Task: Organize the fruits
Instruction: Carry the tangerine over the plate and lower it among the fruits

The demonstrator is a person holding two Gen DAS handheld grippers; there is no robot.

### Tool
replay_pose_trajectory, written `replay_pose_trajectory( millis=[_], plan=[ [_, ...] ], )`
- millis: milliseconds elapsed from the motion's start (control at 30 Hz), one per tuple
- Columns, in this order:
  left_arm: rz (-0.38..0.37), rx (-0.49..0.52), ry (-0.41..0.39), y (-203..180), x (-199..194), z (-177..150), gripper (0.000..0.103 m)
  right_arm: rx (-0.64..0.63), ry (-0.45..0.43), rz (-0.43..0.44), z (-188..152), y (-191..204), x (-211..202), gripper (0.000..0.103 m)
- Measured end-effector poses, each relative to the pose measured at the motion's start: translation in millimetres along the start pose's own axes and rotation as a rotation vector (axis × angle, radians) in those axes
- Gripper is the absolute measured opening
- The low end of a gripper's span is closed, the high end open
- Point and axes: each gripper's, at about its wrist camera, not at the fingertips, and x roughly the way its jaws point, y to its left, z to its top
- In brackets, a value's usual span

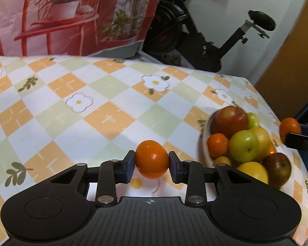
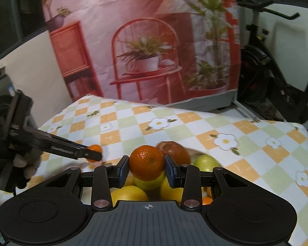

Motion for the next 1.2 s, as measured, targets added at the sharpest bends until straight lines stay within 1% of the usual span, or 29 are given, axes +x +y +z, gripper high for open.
replay_pose_trajectory(
  millis=[167, 333, 500, 900, 1033, 1200],
  plan=[
    [-0.043, 0.057, -0.025, -28, -10, 7, 0.037, 0.032, -0.022, -0.019, -12, -13, -15, 0.034],
    [-0.092, 0.145, -0.042, -65, -18, 9, 0.037, 0.058, -0.039, -0.028, -22, -21, -23, 0.034],
    [-0.124, 0.210, -0.039, -95, -16, 7, 0.037, 0.092, -0.057, -0.043, -32, -33, -32, 0.034],
    [-0.133, 0.338, -0.003, -146, 4, 3, 0.037, 0.149, -0.100, -0.060, -50, -60, -48, 0.034],
    [-0.130, 0.369, 0.010, -153, 10, 1, 0.037, 0.165, -0.107, -0.055, -57, -64, -51, 0.034],
    [-0.121, 0.380, 0.015, -154, 13, 2, 0.037, 0.184, -0.118, -0.052, -62, -67, -54, 0.034]
  ],
)
